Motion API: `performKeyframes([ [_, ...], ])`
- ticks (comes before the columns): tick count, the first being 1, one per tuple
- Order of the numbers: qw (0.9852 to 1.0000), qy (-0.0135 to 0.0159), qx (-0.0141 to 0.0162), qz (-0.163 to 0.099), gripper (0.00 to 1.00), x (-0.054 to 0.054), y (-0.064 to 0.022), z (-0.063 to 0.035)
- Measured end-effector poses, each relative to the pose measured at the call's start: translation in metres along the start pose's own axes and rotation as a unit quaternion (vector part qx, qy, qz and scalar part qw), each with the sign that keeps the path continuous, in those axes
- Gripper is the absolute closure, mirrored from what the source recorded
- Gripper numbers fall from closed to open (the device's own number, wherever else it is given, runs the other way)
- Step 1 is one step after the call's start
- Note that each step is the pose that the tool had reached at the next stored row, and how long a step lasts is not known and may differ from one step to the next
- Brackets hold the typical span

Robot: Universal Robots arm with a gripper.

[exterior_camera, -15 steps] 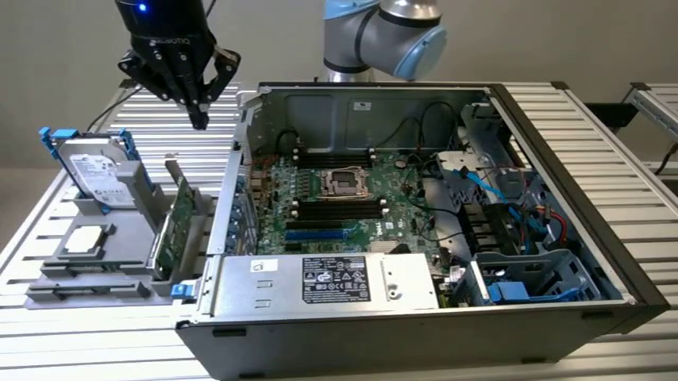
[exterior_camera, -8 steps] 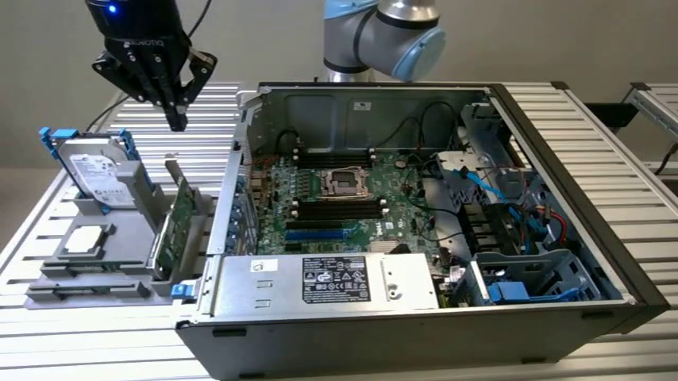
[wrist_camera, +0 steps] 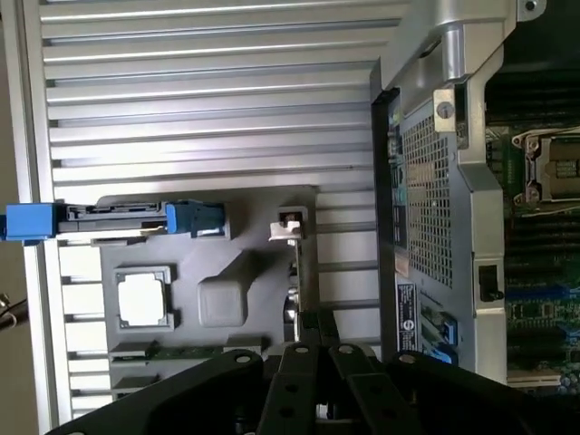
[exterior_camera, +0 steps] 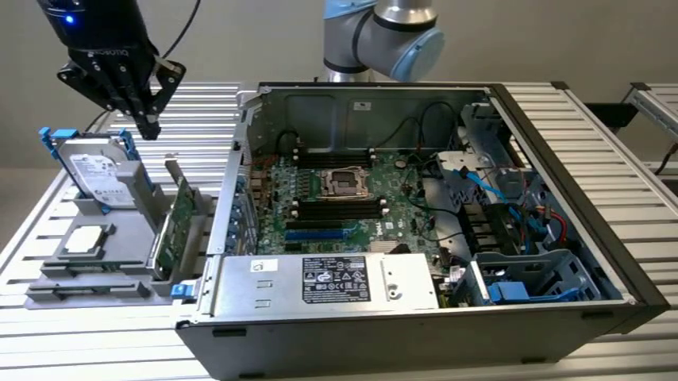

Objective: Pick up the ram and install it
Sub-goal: 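Reach for the ram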

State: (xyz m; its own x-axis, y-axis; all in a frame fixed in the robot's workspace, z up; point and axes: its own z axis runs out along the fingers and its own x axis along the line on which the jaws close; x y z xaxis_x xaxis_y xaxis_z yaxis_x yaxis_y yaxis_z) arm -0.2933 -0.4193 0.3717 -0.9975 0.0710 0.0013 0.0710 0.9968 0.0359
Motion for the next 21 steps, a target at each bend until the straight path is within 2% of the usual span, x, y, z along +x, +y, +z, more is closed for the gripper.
performKeyframes([
  [7,1.0000,0.0005,0.0000,0.000,0.89,0.019,-0.0152,0.0029],
  [21,1.0000,0.0059,0.0004,0.000,0.89,0.048,-0.0444,0.0117],
])
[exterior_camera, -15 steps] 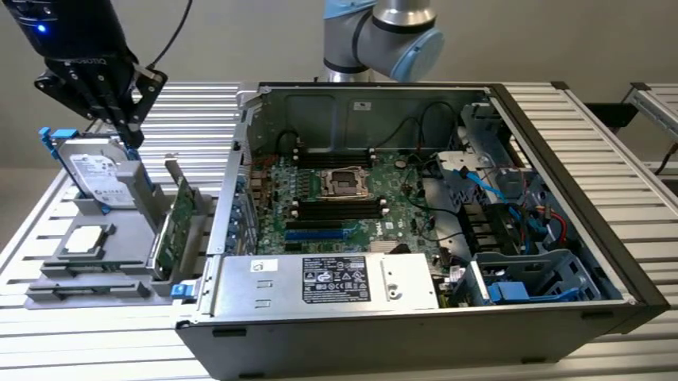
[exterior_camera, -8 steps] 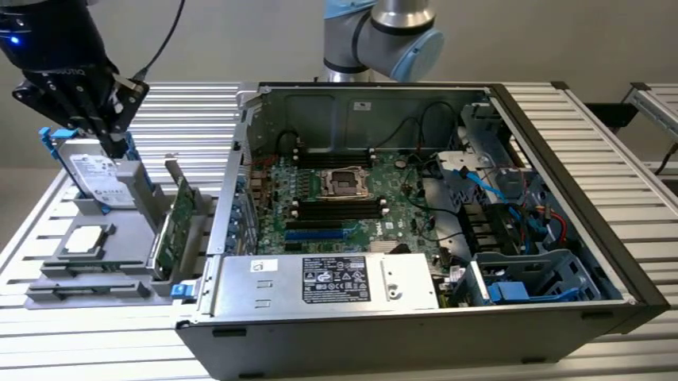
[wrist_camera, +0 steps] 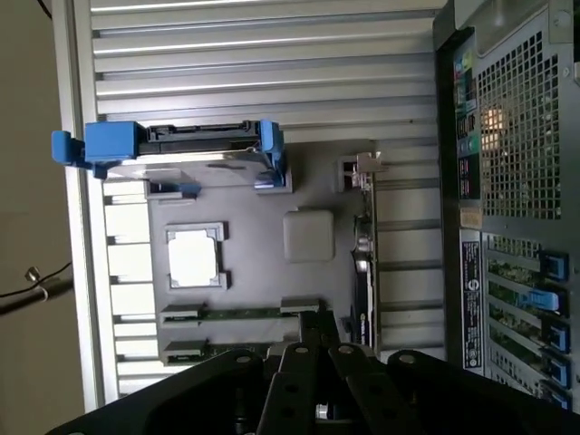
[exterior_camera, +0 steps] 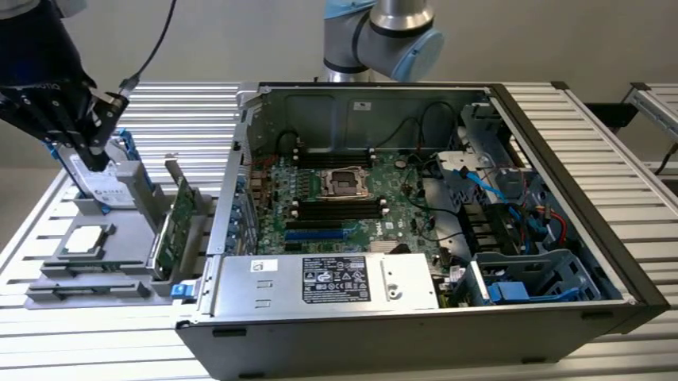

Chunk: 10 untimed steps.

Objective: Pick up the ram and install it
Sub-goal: 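Reach for the ram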

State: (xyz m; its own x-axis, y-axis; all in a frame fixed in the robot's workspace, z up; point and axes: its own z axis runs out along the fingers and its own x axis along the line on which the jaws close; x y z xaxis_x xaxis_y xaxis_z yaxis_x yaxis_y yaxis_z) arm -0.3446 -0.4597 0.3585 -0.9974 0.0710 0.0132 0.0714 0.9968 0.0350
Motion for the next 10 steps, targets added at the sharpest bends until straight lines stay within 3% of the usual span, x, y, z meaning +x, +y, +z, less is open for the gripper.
performKeyframes([
  [6,1.0000,0.0044,0.0003,0.000,0.89,0.004,-0.0214,0.0039],
  [10,1.0000,0.0098,0.0007,0.000,0.89,0.010,-0.0304,0.0082],
])
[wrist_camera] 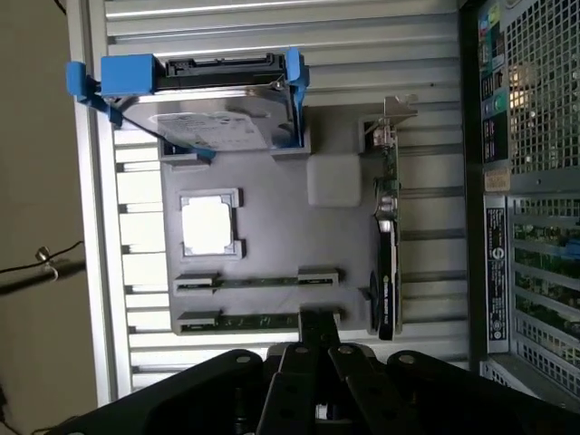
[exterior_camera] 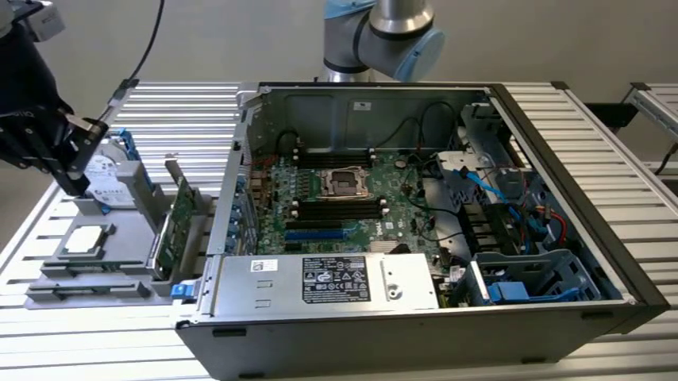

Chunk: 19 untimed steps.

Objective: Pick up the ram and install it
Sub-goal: 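Reach for the ram, then pick up the ram and move it above insertion slot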

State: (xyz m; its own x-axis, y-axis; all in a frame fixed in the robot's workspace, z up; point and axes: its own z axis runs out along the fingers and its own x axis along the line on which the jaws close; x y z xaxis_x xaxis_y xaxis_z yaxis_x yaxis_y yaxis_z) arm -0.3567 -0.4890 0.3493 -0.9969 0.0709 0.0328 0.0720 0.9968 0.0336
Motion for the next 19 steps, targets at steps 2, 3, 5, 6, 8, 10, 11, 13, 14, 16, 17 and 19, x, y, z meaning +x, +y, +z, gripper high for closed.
performKeyframes([
  [2,1.0000,0.0032,0.0002,0.000,0.89,0.003,-0.0037,0.0022],
  [3,1.0000,0.0048,0.0003,0.000,0.89,0.004,-0.0054,0.0034],
  [5,1.0000,0.0080,0.0005,0.000,0.89,0.007,-0.0091,0.0055],
  [6,1.0000,0.0093,0.0006,0.000,0.89,0.009,-0.0111,0.0065],
  [8,1.0000,0.0098,0.0007,0.000,0.89,0.012,-0.0156,0.0076],
  [10,1.0000,0.0098,0.0005,0.000,0.89,0.013,-0.0161,0.0078],
  [11,1.0000,0.0098,0.0005,0.000,0.89,0.013,-0.0161,0.0079],
  [13,1.0000,0.0098,0.0005,0.000,0.89,0.013,-0.0161,0.0078],
  [14,1.0000,0.0099,0.0006,0.000,0.89,0.013,-0.0161,0.0078],
  [16,1.0000,0.0099,0.0005,0.000,0.89,0.013,-0.0161,0.0078],
  [17,1.0000,0.0099,0.0006,0.000,0.89,0.013,-0.0161,0.0078],
  [19,1.0000,0.0099,0.0005,0.000,0.89,0.013,-0.0161,0.0078],
])
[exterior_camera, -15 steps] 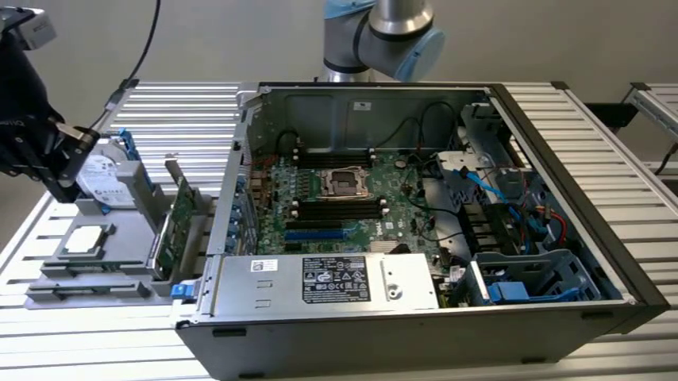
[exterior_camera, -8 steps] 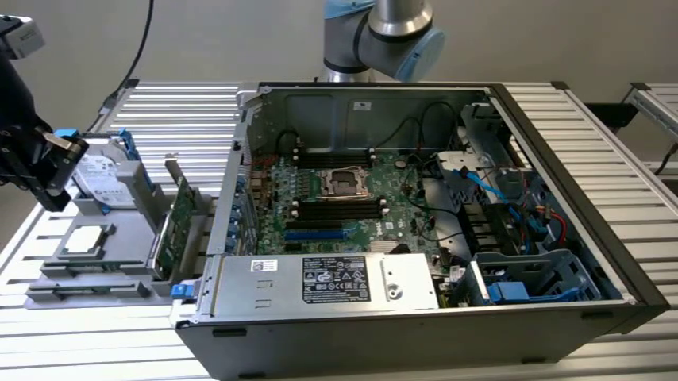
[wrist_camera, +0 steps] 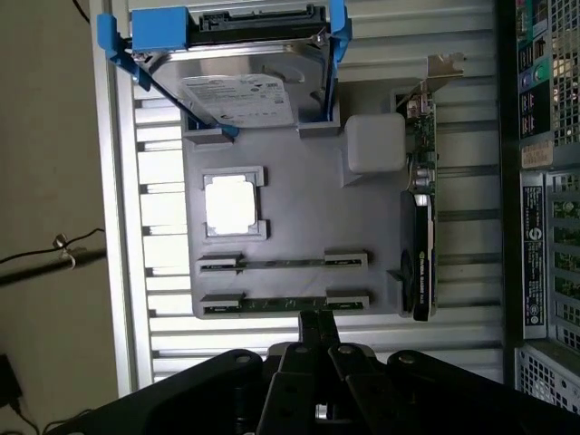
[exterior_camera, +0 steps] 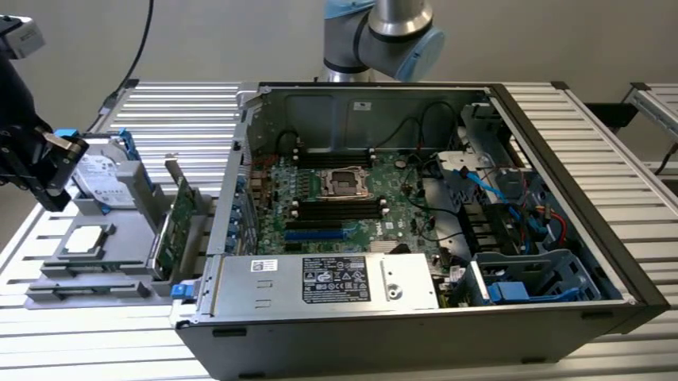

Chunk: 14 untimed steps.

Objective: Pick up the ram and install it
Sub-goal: 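Pick up the ram and move it above insertion slot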

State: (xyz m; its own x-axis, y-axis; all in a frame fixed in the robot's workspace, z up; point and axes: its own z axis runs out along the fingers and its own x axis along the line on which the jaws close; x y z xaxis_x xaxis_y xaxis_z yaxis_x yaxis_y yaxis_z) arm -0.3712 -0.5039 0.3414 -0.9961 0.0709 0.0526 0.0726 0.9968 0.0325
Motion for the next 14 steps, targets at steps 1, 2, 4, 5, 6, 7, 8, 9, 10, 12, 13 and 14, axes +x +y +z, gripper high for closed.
performKeyframes([
  [1,1.0000,0.0000,0.0000,0.000,0.89,0.0000,0.0000,0.0000],
  [2,1.0000,0.0000,0.0000,0.000,0.89,0.0000,0.0000,0.0000],
  [4,1.0000,0.0000,0.0000,0.000,0.89,0.0000,0.0000,0.0000],
  [5,1.0000,0.0000,0.0000,0.000,0.89,0.0000,0.0000,0.0000],
  [6,1.0000,0.0000,0.0000,0.000,0.89,0.0000,0.0000,0.0000],
  [7,1.0000,0.0000,0.0000,0.000,0.89,0.0000,0.0000,0.0000],
  [8,1.0000,0.0001,-0.0003,-0.001,0.89,0.0013,-0.0001,0.0007],
  [9,1.0000,0.0003,-0.0019,-0.006,0.89,0.0018,-0.0003,0.0022],
  [10,0.9999,0.0006,-0.0020,-0.015,0.89,0.0018,-0.0003,0.0030],
  [12,0.9995,0.0012,-0.0025,-0.033,0.89,0.0018,-0.0003,0.0045],
  [13,0.9991,0.0015,-0.0029,-0.042,0.89,0.0018,-0.0003,0.0052],
  [14,0.9987,0.0018,-0.0029,-0.051,0.89,0.0018,-0.0003,0.0060],
])
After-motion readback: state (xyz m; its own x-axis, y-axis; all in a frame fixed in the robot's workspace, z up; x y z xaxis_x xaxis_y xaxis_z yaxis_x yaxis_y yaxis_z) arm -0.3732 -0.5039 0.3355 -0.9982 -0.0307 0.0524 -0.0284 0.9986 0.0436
